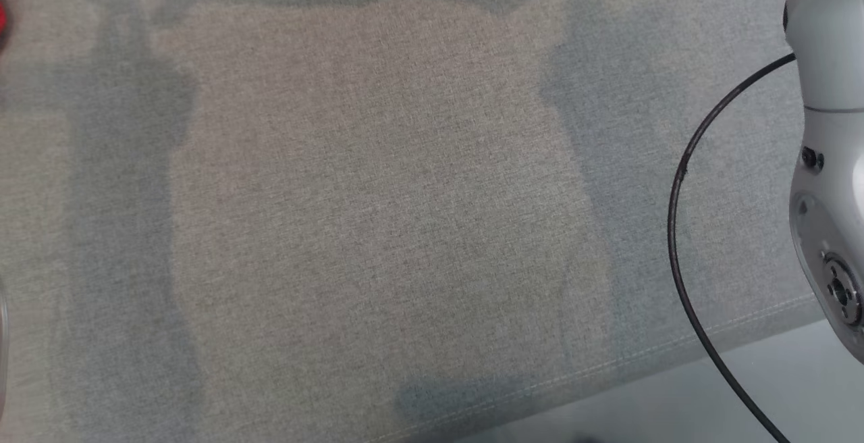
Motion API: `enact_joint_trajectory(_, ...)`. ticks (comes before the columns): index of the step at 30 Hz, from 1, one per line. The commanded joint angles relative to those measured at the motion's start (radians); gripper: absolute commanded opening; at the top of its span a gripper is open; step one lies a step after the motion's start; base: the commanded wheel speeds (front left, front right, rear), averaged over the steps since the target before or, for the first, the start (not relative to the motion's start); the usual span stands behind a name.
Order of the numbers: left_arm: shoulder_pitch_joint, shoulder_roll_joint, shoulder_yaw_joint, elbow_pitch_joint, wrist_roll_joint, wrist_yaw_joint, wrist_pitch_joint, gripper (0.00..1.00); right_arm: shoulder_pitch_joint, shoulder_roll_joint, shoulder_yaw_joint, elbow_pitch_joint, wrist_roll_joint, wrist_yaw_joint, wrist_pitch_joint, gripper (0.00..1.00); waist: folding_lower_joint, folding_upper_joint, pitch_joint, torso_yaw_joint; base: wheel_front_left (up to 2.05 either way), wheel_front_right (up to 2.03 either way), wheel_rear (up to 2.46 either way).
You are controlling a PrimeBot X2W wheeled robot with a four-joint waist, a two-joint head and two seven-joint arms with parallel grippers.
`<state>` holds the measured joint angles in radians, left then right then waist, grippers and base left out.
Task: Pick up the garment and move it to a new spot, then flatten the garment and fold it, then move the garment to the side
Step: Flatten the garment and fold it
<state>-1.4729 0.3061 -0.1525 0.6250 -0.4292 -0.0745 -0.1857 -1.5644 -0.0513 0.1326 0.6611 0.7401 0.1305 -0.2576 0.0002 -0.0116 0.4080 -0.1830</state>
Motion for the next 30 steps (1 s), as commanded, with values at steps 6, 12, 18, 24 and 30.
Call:
enact_joint_trajectory(6,0.031,0.031,-0.007,0.141,-0.015,-0.032,-0.043,0.00,0.090,-0.001,0.077,-0.021,0.065,0.000,-0.009,0.00,-0.0002,0.0116,0.141,-0.053,0.00,0.00,0.00)
enact_joint_trajectory(12,0.060,0.081,0.005,0.218,-0.036,-0.048,-0.068,0.00,0.225,-0.001,0.135,-0.099,0.102,0.000,-0.008,0.00,-0.0002,0.0116,0.180,-0.069,0.00,0.00,0.00)
enact_joint_trajectory(18,0.027,0.092,0.017,0.189,-0.066,-0.055,-0.080,0.00,0.321,0.001,0.156,-0.194,0.107,0.000,-0.009,0.00,-0.0002,0.0116,0.182,-0.060,0.00,0.00,0.00)
enact_joint_trajectory(24,0.072,0.094,0.024,0.075,-0.125,-0.056,-0.079,0.00,0.405,-0.002,0.172,-0.273,0.101,0.000,-0.009,0.00,-0.0002,0.0116,0.163,-0.039,0.00,0.00,0.00)
enact_joint_trajectory(30,0.198,0.079,0.033,-0.013,-0.222,-0.056,-0.079,0.00,0.514,-0.039,0.186,-0.352,0.114,0.000,-0.009,0.00,-0.0002,0.0116,0.128,0.000,0.00,0.00,0.00)
